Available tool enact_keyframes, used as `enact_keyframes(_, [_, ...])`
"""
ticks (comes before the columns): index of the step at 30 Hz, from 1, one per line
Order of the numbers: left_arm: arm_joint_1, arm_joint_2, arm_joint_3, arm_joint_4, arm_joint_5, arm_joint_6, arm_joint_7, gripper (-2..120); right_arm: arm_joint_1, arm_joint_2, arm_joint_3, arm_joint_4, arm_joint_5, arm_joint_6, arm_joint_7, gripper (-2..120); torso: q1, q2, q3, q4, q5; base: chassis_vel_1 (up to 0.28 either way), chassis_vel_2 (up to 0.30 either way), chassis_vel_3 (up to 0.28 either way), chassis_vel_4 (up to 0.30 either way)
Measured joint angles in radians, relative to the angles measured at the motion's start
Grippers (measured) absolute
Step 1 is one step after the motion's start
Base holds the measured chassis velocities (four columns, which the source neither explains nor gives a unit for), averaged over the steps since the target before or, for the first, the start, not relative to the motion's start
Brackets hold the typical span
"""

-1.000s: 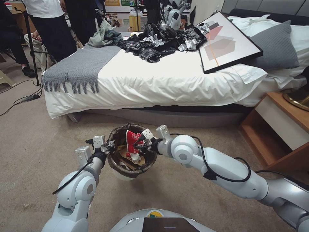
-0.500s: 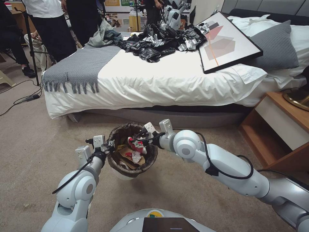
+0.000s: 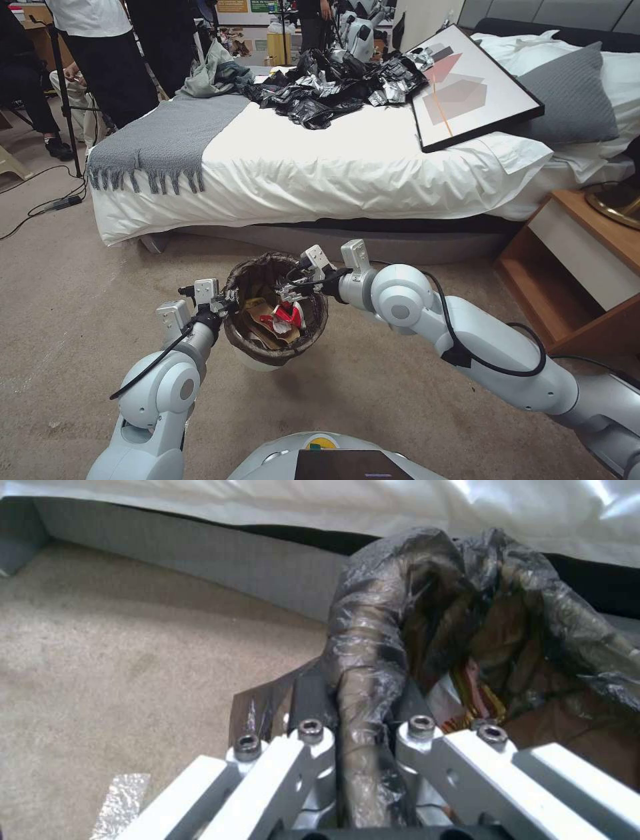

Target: Pick up the trash bin, then pick up the garbage from the floor and place it into the trash bin.

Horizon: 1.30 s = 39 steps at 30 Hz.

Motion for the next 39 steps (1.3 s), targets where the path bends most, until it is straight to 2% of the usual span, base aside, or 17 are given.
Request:
enact_keyframes(12, [-0.007, -0.004, 0.003, 0.005, 0.0, 0.0, 0.0, 5, -0.037, -0.034, 0.065, 0.074, 0.011, 0.004, -0.018, 100, 0.0, 0.0, 0.0, -0.0001, 0.0, 0.0, 0.0, 0.0, 0.0])
enact_keyframes(14, [-0.007, -0.003, -0.001, 0.004, 0.0, 0.0, 0.0, 5, -0.069, -0.045, 0.155, 0.11, 0.012, 0.014, -0.026, 100, 0.0, 0.0, 0.0, 0.0, 0.0001, 0.0, 0.0, 0.0, 0.0])
enact_keyframes(15, [-0.005, -0.005, -0.003, 0.002, -0.001, 0.0, 0.0, 5, -0.096, -0.043, 0.239, 0.125, -0.008, 0.02, -0.019, 100, 0.0, 0.0, 0.0, 0.0001, 0.0, 0.0, 0.0, 0.0, 0.0])
enact_keyframes(16, [-0.005, -0.005, -0.003, 0.002, -0.001, 0.0, 0.0, 5, -0.096, -0.043, 0.239, 0.125, -0.008, 0.02, -0.019, 100, 0.0, 0.0, 0.0, 0.0001, 0.0, 0.0, 0.0, 0.0, 0.0])
enact_keyframes(17, [-0.004, -0.006, -0.005, 0.0, -0.004, 0.0, 0.0, 5, -0.124, -0.042, 0.301, 0.13, -0.045, 0.033, -0.012, 100, 0.0, 0.0, 0.0, 0.0002, 0.0, 0.0, 0.0, 0.0, 0.0])
enact_keyframes(18, [-0.002, -0.007, -0.006, -0.001, -0.009, 0.0, -0.001, 5, -0.2, -0.032, 0.435, 0.125, -0.222, 0.073, -0.038, 100, 0.0, 0.0, 0.0, 0.0002, 0.0, 0.0, 0.0, 0.0, 0.0])
enact_keyframes(19, [-0.002, -0.006, -0.007, -0.001, -0.01, 0.0, -0.002, 5, -0.253, -0.025, 0.505, 0.117, -0.327, 0.102, -0.066, 100, 0.0, 0.0, 0.0, 0.0, 0.0, 0.0, 0.0, 0.0, 0.0])
enact_keyframes(20, [-0.002, -0.006, -0.007, -0.001, -0.01, 0.0, -0.002, 5, -0.253, -0.025, 0.505, 0.117, -0.327, 0.102, -0.066, 100, 0.0, 0.0, 0.0, 0.0, 0.0, 0.0, 0.0, 0.0, 0.0])
enact_keyframes(22, [-0.006, -0.006, -0.007, 0.0, -0.014, 0.0, -0.006, 5, -0.403, 0.01, 0.682, 0.096, -0.553, 0.181, -0.105, 100, 0.0, 0.0, 0.0, -0.0003, 0.0005, 0.0, 0.0, 0.0, 0.0])
enact_keyframes(23, [-0.008, -0.006, -0.006, 0.001, -0.015, 0.0, -0.007, 5, -0.443, 0.024, 0.735, 0.09, -0.607, 0.21, -0.113, 100, 0.0, 0.0, 0.0, -0.0007, 0.0003, 0.0, 0.0, 0.0, 0.0])
enact_keyframes(24, [-0.008, -0.006, -0.006, 0.001, -0.015, 0.0, -0.007, 5, -0.443, 0.024, 0.735, 0.09, -0.607, 0.21, -0.113, 100, 0.0, 0.0, 0.0, -0.0007, 0.0003, 0.0, 0.0, 0.0, 0.0])
enact_keyframes(26, [-0.01, -0.008, 0.001, 0.003, -0.015, 0.0, -0.011, 5, -0.607, 0.133, 0.94, 0.025, -0.883, 0.419, -0.167, 100, 0.0, 0.0, 0.0, -0.0003, -0.0001, 0.0, 0.0, 0.0, 0.0])
enact_keyframes(27, [-0.01, -0.009, 0.001, 0.004, -0.014, 0.0, -0.011, 5, -0.641, 0.177, 0.983, 0.01, -0.953, 0.456, -0.183, 100, 0.0, 0.0, 0.0, -0.0003, 0.0001, 0.0, 0.0, 0.0, 0.0])
enact_keyframes(28, [-0.01, -0.009, 0.001, 0.004, -0.014, 0.0, -0.011, 5, -0.641, 0.177, 0.983, 0.01, -0.953, 0.456, -0.183, 100, 0.0, 0.0, 0.0, -0.0003, 0.0001, 0.0, 0.0, 0.0, 0.0])
enact_keyframes(32, [-0.015, -0.012, 0.007, 0.005, -0.013, 0.0, -0.018, 5, -0.765, 0.333, 1.087, -0.015, -1.077, 0.551, -0.207, 100, 0.0, 0.0, 0.0, -0.0003, 0.0004, 0.0, 0.0, 0.0, 0.0])
enact_keyframes(36, [-0.021, -0.014, 0.018, 0.007, -0.012, 0.0, -0.03, 5, -0.821, 0.404, 1.129, -0.054, -1.179, 0.653, -0.212, 100, 0.0, 0.0, 0.0, -0.0002, -0.0001, 0.0, 0.0, 0.0, 0.0])
enact_keyframes(39, [-0.02, -0.02, 0.02, 0.012, -0.001, 0.0, -0.03, 5, -0.822, 0.439, 1.138, -0.084, -1.196, 0.688, -0.202, 100, 0.0, 0.0, 0.0, -0.0001, 0.0003, 0.0, 0.0, 0.0, 0.0])
